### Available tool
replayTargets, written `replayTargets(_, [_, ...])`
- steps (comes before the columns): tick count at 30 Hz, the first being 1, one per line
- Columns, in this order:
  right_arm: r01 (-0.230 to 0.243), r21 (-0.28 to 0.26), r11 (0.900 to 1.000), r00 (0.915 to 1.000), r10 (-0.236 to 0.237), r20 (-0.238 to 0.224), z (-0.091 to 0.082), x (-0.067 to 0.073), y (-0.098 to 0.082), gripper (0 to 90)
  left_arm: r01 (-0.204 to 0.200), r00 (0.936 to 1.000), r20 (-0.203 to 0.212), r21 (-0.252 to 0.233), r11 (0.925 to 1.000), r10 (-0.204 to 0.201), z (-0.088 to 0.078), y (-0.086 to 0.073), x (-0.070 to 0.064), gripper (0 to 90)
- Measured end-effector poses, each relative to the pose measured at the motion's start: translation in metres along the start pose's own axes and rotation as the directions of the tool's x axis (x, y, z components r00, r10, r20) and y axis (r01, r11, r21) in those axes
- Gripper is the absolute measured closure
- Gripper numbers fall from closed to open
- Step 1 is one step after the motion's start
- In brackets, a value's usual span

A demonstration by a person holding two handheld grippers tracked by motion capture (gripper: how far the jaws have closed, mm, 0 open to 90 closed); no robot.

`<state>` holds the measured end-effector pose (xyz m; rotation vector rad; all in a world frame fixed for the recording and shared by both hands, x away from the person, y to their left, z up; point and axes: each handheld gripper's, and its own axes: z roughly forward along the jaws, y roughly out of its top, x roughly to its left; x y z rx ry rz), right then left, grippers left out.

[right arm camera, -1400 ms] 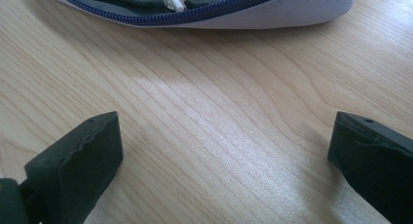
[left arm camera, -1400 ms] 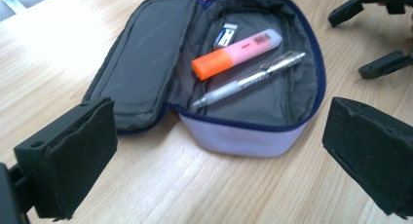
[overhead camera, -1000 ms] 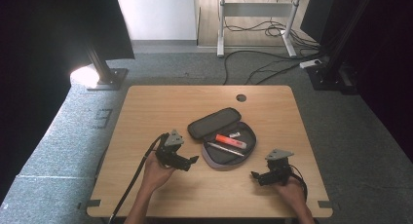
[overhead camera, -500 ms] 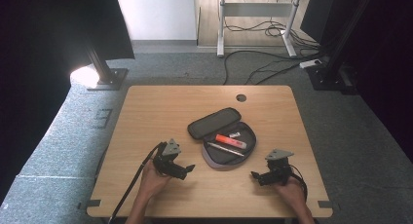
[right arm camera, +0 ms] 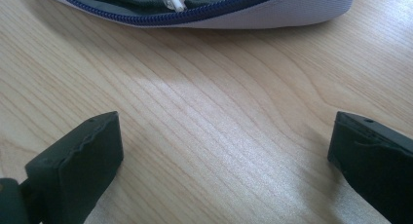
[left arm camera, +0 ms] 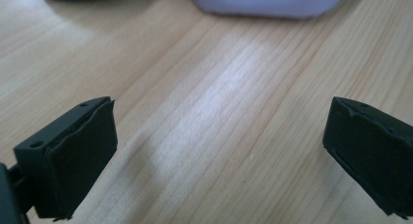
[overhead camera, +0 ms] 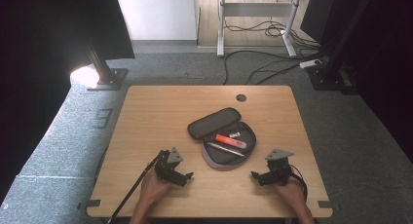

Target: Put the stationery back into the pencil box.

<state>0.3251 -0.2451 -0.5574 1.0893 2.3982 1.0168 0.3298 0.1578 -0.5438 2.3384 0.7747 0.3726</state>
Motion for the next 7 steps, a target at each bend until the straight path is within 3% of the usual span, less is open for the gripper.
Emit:
replayTargets(2, [0.000,0.000,1.000,1.0000,0.000,0.000,0.0000,0.0000,0.0000,0.0,-0.004,1.0000,-0.003,0.006,1.0000,0.004,0.0019,-0.0009,-0.0002,0.0])
replayTargets(4, [0.000,0.000,1.000,1.0000,0.000,0.000,0.0000,0.0000,-0.0001,0.0,0.036,0.9987,0.036,-0.008,0.9993,-0.036,0.0047,-0.0033,0.0024,0.0])
replayTargets(7, [0.000,0.000,1.000,1.0000,0.000,0.000,0.0000,0.0001,-0.0001,0.0,0.053,0.9975,0.047,-0.005,0.9986,-0.052,0.0050,-0.0036,0.0043,0.0])
